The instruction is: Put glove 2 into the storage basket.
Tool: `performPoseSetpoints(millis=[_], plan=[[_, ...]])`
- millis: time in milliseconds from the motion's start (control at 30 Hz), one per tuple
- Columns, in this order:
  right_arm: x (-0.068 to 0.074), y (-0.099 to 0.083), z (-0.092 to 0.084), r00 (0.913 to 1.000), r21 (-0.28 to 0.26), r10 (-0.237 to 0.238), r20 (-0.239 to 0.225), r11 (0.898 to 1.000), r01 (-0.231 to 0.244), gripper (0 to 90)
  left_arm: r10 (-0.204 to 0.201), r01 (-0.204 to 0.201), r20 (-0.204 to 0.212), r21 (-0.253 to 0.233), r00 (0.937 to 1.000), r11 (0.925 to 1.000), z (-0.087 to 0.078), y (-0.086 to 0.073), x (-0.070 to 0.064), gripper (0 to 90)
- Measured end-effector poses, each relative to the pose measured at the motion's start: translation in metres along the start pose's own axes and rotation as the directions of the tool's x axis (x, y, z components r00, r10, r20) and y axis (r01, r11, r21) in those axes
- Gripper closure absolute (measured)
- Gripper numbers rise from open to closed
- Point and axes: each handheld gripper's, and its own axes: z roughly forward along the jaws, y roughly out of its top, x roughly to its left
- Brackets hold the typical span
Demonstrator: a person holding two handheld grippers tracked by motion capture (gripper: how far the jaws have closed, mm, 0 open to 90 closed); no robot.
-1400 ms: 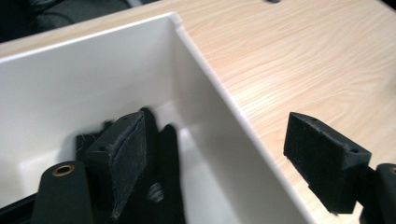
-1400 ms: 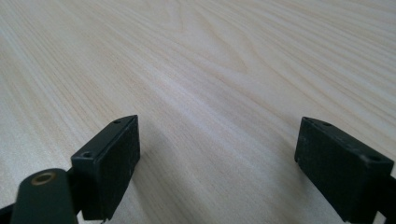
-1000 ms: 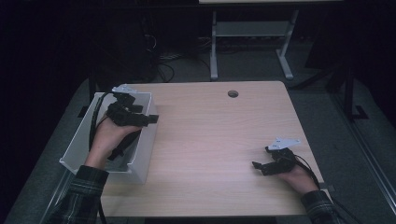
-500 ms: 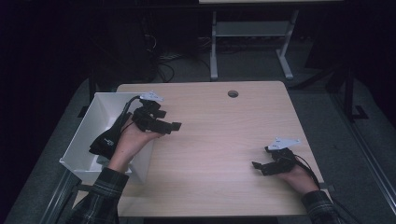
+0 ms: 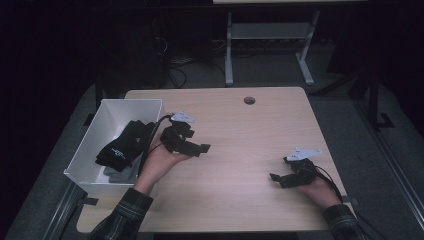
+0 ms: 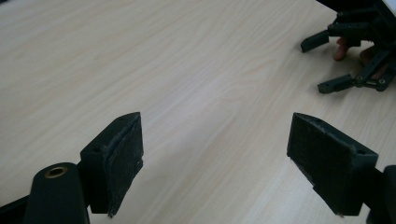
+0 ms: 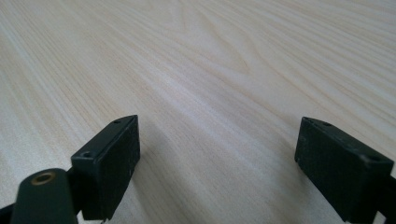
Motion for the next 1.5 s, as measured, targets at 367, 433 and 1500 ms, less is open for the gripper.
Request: performPoseSetpoints(millis=[367,433,1500], plan=[[0.0,0.0,0.0,1.0,0.001,0.0,-0.002,1.0,0.0,14.1,0.041,-0.041,0.003,0.031,0.9992,0.9987,0.033,-0.019,-0.018,18.1],[0.0,0.0,0.0,1.0,0.0,0.0,-0.002,1.0,0.0,14.1,0.052,-0.052,0.002,0.035,0.9986,0.998,0.038,-0.022,-0.02,18.0],[0.0,0.0,0.0,1.0,0.0,-0.004,-0.002,1.0,0.004,14.1,0.126,-0.126,-0.018,0.037,0.9918,0.9914,0.085,-0.065,-0.03,15.8]])
